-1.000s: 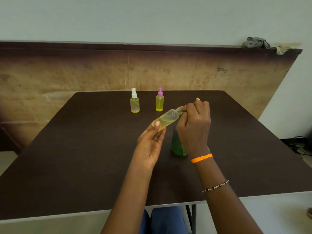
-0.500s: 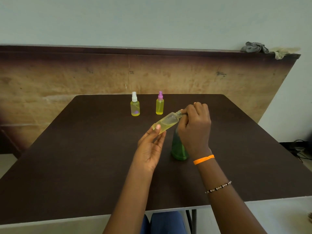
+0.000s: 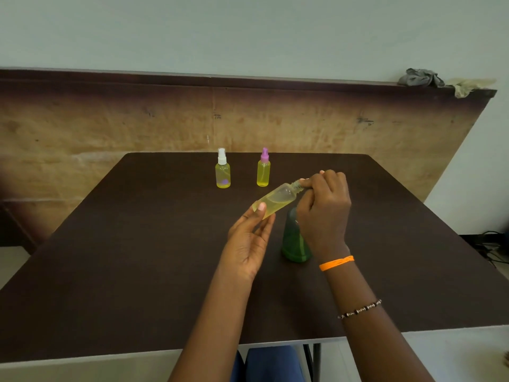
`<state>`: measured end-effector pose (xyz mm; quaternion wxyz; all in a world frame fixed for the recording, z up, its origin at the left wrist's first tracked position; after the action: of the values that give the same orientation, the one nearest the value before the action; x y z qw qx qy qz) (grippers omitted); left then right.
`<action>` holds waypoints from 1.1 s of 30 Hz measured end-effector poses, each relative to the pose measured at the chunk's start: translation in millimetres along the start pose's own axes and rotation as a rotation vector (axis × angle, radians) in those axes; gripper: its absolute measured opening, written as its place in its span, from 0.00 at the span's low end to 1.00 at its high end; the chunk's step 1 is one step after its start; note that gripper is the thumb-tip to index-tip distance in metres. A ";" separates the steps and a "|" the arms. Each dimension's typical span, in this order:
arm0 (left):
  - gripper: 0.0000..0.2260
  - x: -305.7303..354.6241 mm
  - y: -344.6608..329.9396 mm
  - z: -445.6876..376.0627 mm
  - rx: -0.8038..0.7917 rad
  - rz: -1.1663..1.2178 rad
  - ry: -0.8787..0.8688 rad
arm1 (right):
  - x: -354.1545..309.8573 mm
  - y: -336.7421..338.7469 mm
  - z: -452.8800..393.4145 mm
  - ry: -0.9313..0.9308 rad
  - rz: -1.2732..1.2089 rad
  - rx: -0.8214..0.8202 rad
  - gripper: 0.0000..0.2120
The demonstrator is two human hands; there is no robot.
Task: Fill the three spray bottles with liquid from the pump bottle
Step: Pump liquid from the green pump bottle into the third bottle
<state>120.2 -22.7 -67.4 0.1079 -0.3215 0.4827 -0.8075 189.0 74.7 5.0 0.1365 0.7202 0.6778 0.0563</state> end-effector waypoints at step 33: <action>0.03 -4.0 1.1 -1.2 0.003 0.008 0.004 | 0.2 2.3 -2.0 -0.053 -0.020 -0.008 0.11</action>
<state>122.4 -20.4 -70.3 0.1106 -0.3179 0.4829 -0.8084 190.7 75.0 7.5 0.1580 0.7139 0.6811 0.0385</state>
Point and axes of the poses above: each hand's wrist, its own z-axis away from the middle knuckle, its own y-axis out of the back of the hand, x = y × z, the point moved 5 cm from there along -z, towards the middle knuckle, and after that the axes turned 11 degrees about y, right-handed, at the moved point
